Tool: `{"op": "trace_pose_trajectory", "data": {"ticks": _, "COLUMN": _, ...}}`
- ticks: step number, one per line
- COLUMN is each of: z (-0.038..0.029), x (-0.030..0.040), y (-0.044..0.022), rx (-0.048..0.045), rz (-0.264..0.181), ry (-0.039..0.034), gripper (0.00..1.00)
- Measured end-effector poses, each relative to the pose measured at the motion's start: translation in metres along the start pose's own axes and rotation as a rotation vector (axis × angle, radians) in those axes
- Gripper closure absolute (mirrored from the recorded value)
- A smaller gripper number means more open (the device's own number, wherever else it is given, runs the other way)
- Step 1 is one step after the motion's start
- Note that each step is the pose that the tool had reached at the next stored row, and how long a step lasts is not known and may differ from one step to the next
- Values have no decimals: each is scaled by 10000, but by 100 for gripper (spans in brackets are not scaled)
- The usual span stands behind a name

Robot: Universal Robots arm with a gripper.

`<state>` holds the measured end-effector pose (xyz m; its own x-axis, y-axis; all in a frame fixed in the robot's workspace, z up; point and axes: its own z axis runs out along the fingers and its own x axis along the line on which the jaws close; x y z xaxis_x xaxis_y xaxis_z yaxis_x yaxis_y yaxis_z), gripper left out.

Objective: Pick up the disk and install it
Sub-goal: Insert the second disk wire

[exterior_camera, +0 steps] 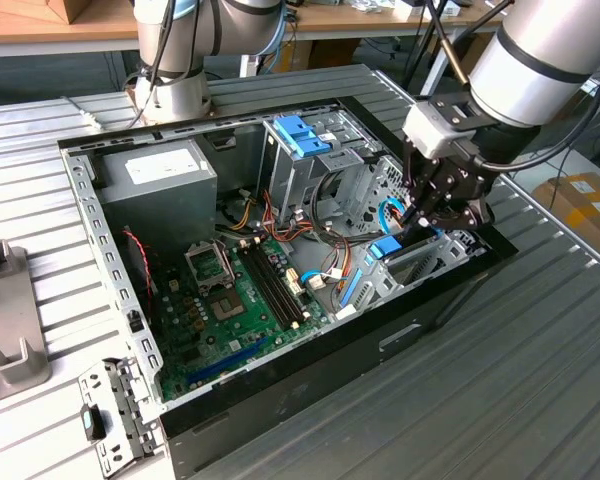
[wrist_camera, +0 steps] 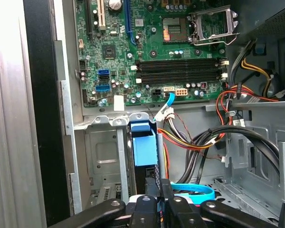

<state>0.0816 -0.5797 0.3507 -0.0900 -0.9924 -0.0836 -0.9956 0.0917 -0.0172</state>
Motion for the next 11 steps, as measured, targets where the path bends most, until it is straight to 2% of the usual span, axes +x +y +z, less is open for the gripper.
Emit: {"op": "trace_pose_trajectory", "data": {"ticks": 11, "z": 42, "x": 9, "y": 0, "rx": 0, "rz": 0, "ry": 2, "gripper": 84}}
